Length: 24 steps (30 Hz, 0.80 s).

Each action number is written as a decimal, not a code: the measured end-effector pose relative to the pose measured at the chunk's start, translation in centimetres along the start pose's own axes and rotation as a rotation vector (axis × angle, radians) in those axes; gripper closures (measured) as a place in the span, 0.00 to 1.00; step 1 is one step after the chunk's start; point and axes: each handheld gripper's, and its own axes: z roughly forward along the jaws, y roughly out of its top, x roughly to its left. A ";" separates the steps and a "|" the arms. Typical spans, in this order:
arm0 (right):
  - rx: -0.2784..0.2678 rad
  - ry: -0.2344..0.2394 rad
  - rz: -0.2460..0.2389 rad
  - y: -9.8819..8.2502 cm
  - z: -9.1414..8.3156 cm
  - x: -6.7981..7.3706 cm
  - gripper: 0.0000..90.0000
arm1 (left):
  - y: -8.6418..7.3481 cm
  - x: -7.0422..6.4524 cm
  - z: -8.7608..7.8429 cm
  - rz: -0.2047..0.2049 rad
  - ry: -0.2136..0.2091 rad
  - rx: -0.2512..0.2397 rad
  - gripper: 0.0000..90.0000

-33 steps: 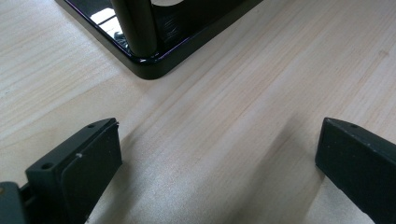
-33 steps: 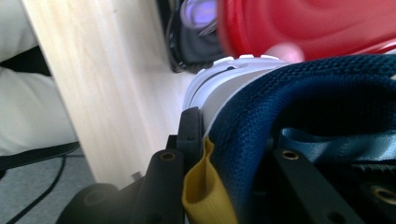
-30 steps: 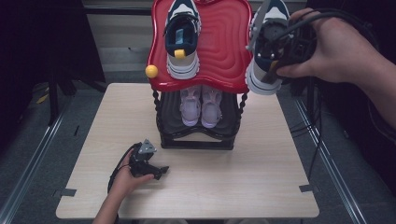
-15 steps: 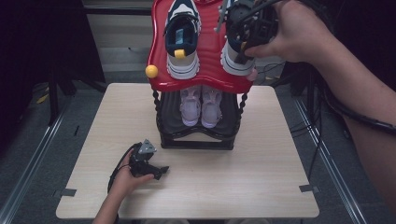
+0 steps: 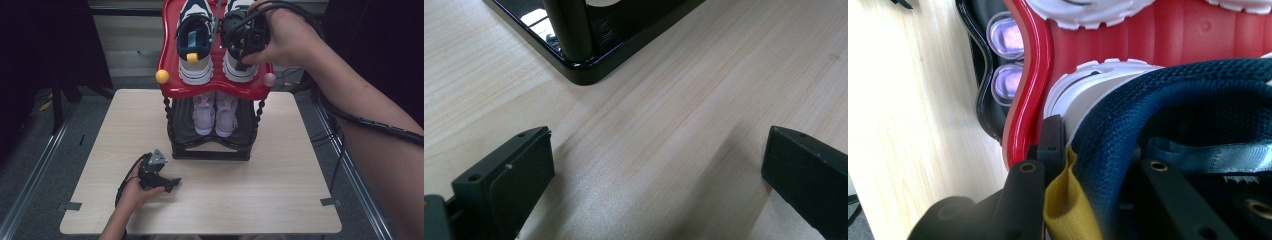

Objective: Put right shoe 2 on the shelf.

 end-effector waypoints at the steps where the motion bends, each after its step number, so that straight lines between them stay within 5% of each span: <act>1: -0.002 -0.004 -0.008 0.1 0.1 -0.1 0.82 | 0.0 0.0 0.0 0.000 0.000 0.000 0.00; 24: 0.011 0.010 -0.037 1.4 1.5 -1.0 0.80 | 0.0 0.0 0.0 -0.001 -0.002 0.001 0.00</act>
